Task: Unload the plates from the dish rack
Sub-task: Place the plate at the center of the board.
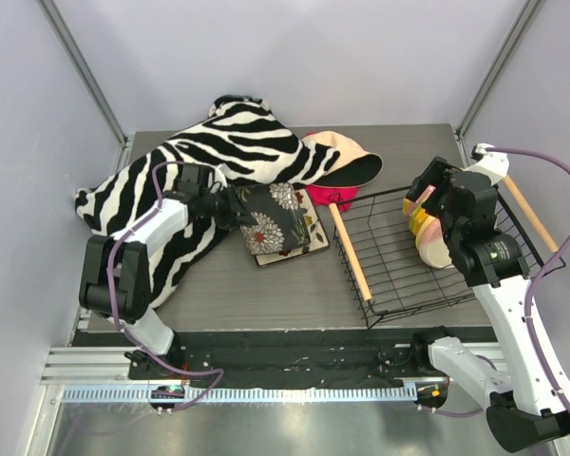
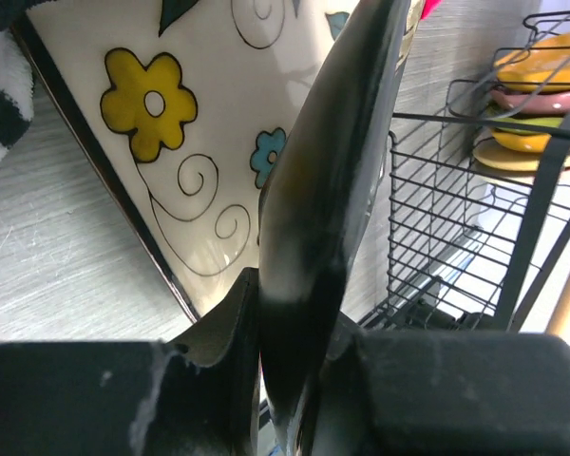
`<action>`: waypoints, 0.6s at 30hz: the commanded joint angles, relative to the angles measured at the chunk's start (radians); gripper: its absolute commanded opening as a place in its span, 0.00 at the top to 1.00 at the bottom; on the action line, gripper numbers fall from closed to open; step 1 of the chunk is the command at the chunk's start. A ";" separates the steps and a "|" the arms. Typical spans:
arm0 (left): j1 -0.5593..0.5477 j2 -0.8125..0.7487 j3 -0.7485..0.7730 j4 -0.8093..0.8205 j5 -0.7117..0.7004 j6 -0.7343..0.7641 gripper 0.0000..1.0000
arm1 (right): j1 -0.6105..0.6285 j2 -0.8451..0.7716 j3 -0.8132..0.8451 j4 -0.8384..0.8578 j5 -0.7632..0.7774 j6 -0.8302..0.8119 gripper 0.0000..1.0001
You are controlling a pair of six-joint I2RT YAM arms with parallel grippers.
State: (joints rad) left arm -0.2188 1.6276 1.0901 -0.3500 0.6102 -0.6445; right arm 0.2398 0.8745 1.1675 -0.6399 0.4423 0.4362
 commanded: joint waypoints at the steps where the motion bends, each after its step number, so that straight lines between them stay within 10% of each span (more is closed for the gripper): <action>1: -0.020 -0.012 0.047 0.164 0.062 -0.050 0.99 | -0.004 -0.012 -0.014 0.009 -0.034 0.018 0.13; 18: -0.051 0.078 0.044 0.189 0.037 -0.060 0.71 | -0.007 -0.009 -0.040 0.009 -0.045 0.015 0.14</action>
State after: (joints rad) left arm -0.2615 1.7195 1.0901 -0.2695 0.5896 -0.6979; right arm 0.2379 0.8745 1.1290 -0.6571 0.4004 0.4473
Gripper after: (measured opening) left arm 0.261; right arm 0.866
